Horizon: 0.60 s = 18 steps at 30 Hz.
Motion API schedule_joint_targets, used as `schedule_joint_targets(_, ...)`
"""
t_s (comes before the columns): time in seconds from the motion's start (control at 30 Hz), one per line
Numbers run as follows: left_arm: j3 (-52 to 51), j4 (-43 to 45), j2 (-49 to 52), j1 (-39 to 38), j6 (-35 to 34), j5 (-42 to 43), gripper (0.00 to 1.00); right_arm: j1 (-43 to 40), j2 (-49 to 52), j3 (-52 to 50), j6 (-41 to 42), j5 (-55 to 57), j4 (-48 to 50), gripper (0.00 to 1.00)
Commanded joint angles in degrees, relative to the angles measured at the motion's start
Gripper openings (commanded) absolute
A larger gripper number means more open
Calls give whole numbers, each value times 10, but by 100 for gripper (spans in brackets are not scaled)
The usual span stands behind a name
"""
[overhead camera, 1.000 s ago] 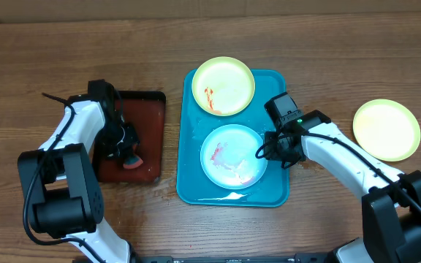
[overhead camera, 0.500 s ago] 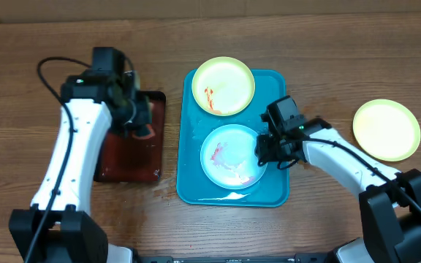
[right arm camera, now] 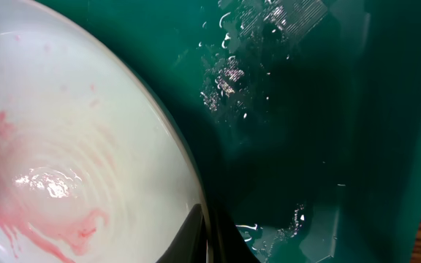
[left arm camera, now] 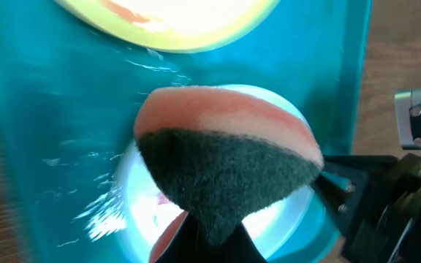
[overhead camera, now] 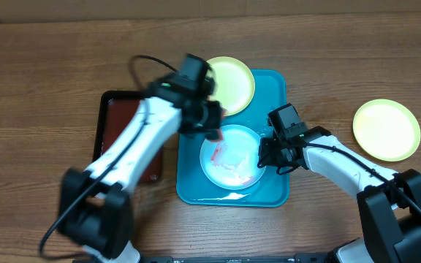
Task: Clean dirty plates on tray and stack at the side
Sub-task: 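Scrub the white plate with the sponge while the right gripper holds its rim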
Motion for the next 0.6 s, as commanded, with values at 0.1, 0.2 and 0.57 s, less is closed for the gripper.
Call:
schedule_joint_targets(0.1,4,47,129,-63,-123,94,4,2,-9,-7,22,30,0,4)
schedule_joint_targets(0.2,4,69,167,-67,-126,109,4,2,-9,-7,21,30,0,4)
schedule_joint_targets(0.57,56,-49,190,-34,-149,-39,4,2,-9,-7,21,29,-8,4)
